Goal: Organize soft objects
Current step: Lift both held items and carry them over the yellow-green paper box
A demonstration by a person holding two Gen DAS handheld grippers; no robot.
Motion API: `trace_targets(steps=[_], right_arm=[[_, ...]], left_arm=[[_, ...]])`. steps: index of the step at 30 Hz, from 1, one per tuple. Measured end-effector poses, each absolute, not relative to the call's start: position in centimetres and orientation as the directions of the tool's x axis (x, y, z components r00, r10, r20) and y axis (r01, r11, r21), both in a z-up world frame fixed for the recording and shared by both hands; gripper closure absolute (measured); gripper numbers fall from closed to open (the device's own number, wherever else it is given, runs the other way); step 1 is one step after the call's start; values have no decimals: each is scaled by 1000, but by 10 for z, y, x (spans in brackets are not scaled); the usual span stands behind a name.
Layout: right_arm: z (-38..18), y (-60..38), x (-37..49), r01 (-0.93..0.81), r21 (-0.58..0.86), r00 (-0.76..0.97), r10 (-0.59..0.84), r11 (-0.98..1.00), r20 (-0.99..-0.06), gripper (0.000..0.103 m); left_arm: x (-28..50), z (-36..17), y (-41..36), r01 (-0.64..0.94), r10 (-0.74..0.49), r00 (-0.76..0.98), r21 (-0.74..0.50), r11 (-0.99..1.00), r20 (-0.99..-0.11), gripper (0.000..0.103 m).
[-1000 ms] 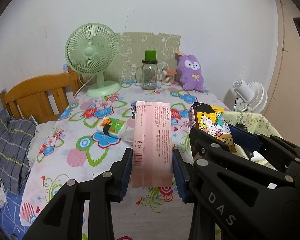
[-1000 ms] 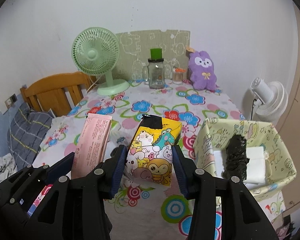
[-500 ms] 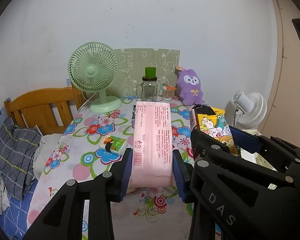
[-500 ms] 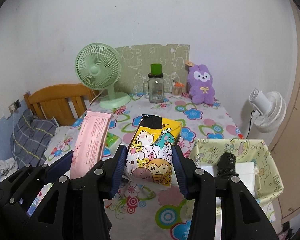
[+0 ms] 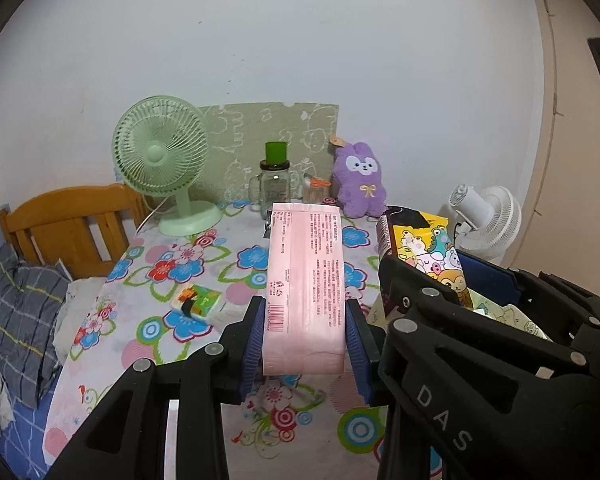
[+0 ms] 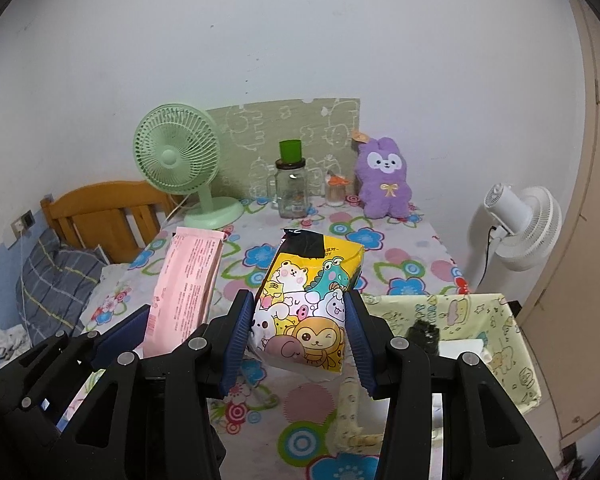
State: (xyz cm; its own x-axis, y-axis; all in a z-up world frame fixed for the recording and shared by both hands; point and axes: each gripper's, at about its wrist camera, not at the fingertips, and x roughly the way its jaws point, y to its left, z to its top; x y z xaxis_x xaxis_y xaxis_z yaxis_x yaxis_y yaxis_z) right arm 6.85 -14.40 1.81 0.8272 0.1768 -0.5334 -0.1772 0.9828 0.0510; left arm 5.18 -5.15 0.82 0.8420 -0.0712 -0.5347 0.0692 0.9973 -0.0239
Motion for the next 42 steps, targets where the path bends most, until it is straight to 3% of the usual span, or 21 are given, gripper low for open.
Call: trace_targets(steps=[42], right_arm=[[-11,-263,92,-21,62,817,53,998,-574,54]], left_arm=[[88,-19,-167,255,-229,784,-37,966,-577,63]])
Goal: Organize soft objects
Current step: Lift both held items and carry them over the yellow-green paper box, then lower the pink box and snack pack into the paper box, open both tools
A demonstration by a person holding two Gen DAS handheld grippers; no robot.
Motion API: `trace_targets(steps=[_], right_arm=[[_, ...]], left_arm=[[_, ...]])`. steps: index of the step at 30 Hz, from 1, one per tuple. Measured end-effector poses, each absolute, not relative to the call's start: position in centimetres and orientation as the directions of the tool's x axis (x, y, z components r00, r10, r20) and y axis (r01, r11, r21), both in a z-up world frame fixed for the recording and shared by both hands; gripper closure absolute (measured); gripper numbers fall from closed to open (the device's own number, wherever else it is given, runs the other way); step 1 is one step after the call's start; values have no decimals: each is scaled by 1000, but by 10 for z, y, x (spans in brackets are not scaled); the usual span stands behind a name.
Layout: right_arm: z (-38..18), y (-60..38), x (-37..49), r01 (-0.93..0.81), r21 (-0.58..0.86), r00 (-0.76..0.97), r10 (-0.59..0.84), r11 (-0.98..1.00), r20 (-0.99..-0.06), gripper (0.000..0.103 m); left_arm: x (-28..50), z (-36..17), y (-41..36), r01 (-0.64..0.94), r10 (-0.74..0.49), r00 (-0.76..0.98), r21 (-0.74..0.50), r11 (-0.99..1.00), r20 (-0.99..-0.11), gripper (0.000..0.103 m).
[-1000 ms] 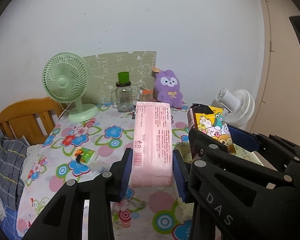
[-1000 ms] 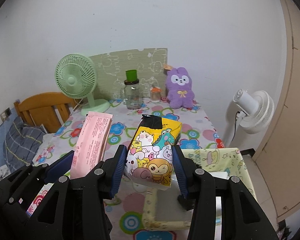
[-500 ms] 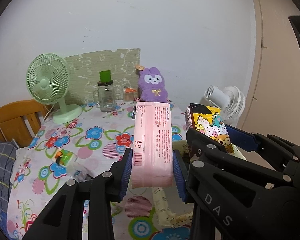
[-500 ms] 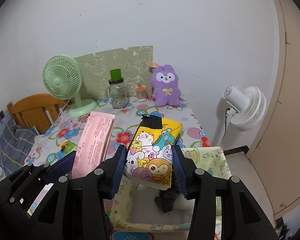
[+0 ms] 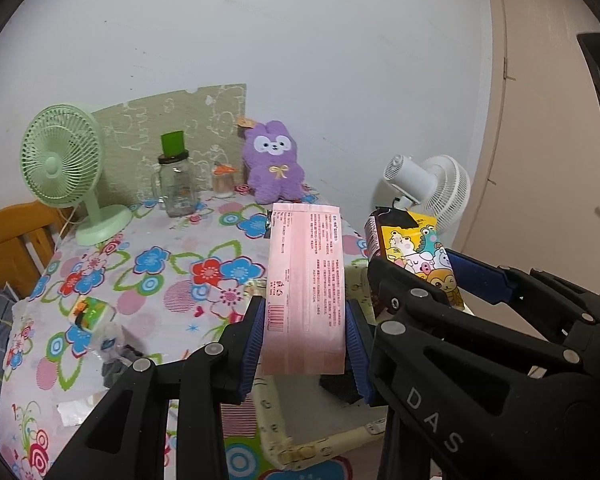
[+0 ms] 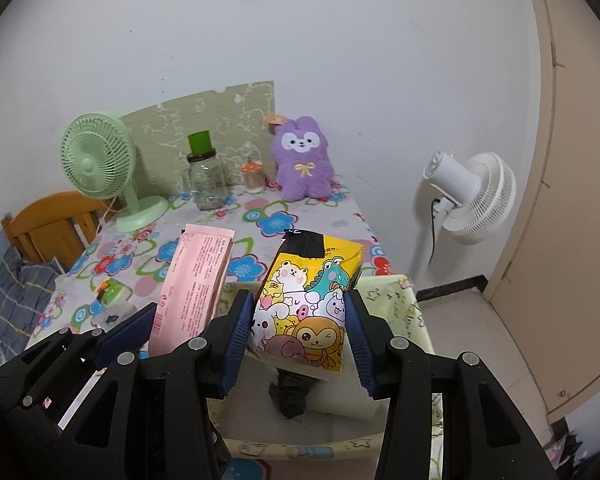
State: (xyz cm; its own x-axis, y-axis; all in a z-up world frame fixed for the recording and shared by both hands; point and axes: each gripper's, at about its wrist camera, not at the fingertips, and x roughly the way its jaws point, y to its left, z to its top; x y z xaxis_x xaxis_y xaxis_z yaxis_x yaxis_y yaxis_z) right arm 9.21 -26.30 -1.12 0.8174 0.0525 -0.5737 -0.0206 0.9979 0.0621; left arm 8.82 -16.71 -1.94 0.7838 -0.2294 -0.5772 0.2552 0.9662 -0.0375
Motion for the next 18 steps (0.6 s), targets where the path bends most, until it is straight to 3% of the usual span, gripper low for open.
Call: trace_targets(steps=[18], right_arm=[[-42,-293,105,27,85,771,33,996,-636,54]], left_arm=[[103,-48,-198,312,-260,709,-40,949,-656,63]])
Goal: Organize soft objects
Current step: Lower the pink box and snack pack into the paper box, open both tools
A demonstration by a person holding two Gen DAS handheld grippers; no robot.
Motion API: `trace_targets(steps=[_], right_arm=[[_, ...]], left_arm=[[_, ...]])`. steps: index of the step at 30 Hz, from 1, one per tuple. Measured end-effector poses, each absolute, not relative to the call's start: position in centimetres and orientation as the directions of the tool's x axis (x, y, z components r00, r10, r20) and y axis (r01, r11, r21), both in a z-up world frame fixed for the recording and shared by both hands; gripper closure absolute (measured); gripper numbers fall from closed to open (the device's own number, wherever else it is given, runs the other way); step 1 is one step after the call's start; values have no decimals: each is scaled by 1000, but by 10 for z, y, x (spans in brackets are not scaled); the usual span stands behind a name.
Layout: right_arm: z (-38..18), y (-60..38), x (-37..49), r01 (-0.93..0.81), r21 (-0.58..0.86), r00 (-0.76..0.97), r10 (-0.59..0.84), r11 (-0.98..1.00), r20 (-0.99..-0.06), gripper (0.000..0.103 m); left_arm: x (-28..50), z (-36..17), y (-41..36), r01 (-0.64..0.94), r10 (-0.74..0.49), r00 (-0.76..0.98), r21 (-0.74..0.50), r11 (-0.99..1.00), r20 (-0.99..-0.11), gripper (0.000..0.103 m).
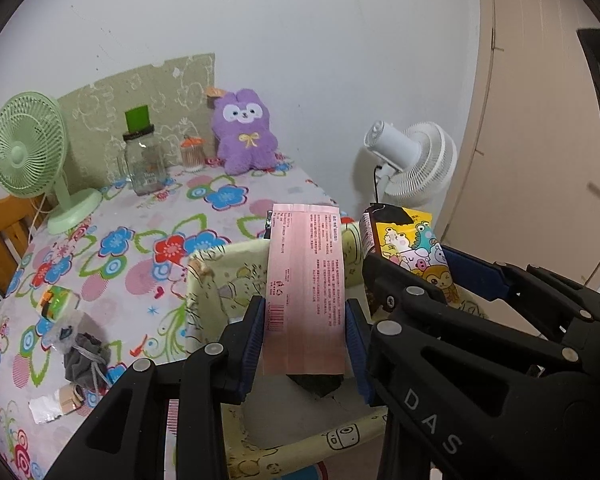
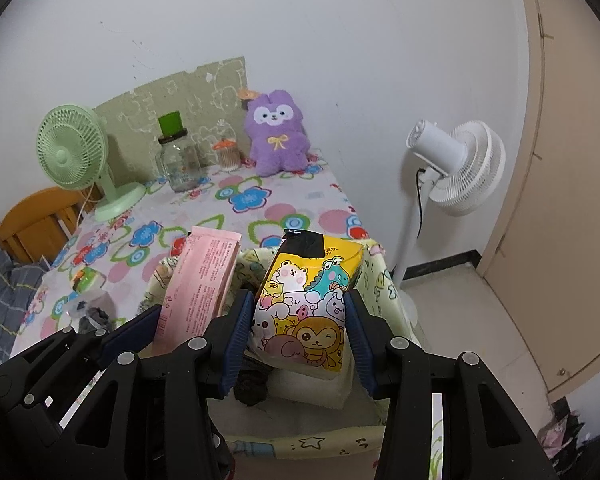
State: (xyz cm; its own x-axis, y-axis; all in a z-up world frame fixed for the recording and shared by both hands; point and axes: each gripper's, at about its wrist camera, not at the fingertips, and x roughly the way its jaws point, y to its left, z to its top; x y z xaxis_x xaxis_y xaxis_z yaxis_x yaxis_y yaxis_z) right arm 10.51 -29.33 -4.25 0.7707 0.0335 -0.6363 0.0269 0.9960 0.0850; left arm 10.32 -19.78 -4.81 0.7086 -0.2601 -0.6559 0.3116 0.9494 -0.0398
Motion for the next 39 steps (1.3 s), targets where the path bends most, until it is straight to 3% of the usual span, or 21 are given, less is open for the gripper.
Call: trace_targets(steps=[17,24,34,39], right_arm=[[-76,-302,116,22,131,702,78,991,-708,52],[-76,-303,114,29,127,700,71,991,-711,50],[-69,-301,108,22,132,712,77,991,-698,29],[-60,-296,102,20,125,728,72,992,-682,21]], left_arm=[[112,-74,-210,335,-244,627,-26,942,-740,62],[111,-74,-211,338,-242,626,-22,941,-742,43],[105,-67,-205,342,-257,638,-32,939,-726,22],[101,-59,-201,335,-256,657,-30,942,-709,18]])
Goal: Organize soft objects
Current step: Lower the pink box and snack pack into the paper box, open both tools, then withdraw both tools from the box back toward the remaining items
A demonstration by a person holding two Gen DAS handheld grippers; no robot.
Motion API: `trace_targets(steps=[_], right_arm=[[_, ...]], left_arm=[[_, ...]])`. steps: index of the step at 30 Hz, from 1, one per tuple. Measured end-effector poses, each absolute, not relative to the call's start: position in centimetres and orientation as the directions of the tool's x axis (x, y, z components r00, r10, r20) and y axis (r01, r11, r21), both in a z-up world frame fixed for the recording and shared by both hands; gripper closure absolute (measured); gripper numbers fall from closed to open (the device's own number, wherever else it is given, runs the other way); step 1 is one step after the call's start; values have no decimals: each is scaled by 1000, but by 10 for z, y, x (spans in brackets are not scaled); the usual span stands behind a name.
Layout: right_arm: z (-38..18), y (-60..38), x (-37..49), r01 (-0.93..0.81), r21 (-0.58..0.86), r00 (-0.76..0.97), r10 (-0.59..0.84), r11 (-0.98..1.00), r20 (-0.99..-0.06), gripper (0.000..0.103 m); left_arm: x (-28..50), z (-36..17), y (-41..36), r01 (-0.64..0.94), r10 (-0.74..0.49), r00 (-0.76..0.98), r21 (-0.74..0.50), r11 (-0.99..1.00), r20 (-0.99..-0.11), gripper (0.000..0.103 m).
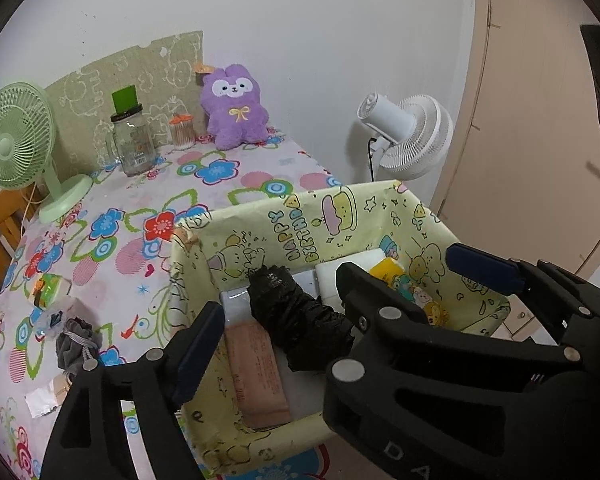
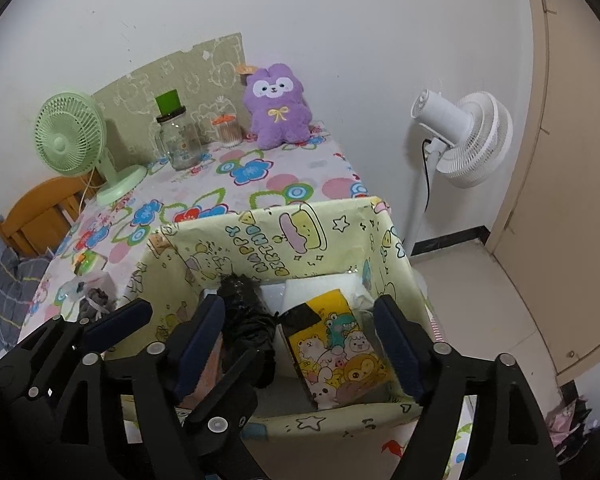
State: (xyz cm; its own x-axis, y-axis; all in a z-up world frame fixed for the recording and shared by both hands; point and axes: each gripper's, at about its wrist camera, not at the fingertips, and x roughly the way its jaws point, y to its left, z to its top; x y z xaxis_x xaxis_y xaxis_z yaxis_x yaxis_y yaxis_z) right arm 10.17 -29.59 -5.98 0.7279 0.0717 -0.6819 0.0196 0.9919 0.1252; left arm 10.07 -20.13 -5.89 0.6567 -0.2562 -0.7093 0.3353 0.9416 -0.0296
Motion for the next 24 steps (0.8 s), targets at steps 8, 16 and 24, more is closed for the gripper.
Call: trace_targets(steps=[8,16,24], right_arm=[[-45,-287,91,15,117,754,66,993,-654,13],[-26,-277,80,7,107,787,60,994,-614,8],[-10,-261,70,-10,88,815,59,996,-576,5]], left_arm=[[92,-46,-191,317,-243,691,-17,948,-680,13],[82,-29,-178,288,-219,733,2,958,-644,5],[71,-16,-160,254,-192,769,17,967,-610,0]])
